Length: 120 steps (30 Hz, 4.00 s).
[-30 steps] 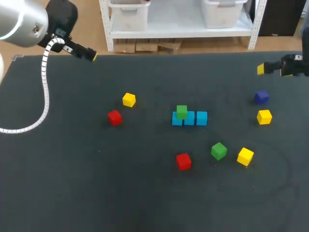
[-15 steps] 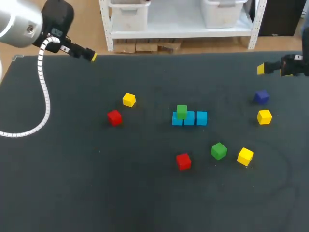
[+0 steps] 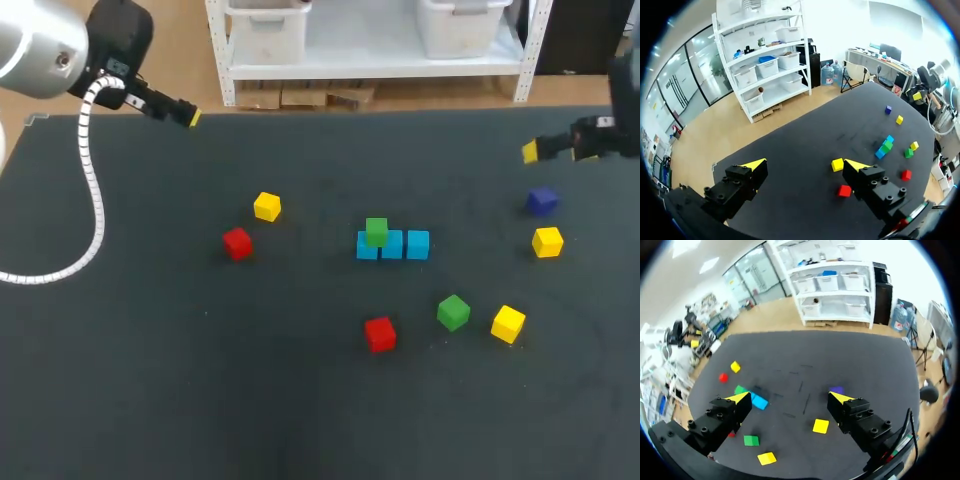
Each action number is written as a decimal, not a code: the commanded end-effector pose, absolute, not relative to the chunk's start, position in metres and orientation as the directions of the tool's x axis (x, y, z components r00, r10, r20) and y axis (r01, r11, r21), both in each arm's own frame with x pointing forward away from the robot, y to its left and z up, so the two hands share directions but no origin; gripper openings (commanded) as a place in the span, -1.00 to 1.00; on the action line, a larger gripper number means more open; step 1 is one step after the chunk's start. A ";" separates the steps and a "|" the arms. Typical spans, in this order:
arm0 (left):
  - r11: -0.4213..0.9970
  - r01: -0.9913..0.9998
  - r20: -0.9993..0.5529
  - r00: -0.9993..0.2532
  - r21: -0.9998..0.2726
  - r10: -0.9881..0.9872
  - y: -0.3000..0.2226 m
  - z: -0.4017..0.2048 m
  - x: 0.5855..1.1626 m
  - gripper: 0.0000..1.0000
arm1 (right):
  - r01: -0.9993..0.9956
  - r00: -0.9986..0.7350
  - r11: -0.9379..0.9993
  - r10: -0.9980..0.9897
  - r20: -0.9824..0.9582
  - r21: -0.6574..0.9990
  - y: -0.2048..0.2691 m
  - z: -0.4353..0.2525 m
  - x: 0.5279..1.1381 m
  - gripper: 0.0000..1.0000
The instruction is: Place the blue cubes, place green cubes on the blue cubes, place the yellow cubes on the green cubes, then place the red cubes on the yellow cubes, and place purple cube on the red cubes.
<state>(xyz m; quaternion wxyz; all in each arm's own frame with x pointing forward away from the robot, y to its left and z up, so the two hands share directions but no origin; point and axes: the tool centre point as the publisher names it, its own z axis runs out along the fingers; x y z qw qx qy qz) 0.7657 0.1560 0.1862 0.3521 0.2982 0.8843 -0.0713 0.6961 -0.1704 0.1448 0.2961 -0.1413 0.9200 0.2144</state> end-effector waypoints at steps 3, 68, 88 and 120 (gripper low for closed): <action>0.811 0.580 -0.667 -0.572 0.082 0.477 0.157 0.186 0.765 1.00 | -0.478 -0.798 0.853 -0.322 -0.509 0.211 -0.138 0.159 0.689 1.00; 0.811 0.580 -0.667 -0.572 0.082 0.477 0.157 0.186 0.765 1.00 | -0.722 -0.687 0.691 -0.722 0.078 0.037 -0.054 0.001 0.573 0.87; 0.811 0.580 -0.667 -0.572 0.082 0.477 0.157 0.186 0.765 1.00 | -0.698 -0.710 0.715 -0.699 0.086 0.048 -0.064 -0.006 0.567 -1.00; 0.811 0.580 -0.667 -0.572 0.082 0.477 0.157 0.186 0.765 1.00 | -0.962 -0.270 0.272 -0.961 0.058 0.022 -0.076 0.090 0.597 -1.00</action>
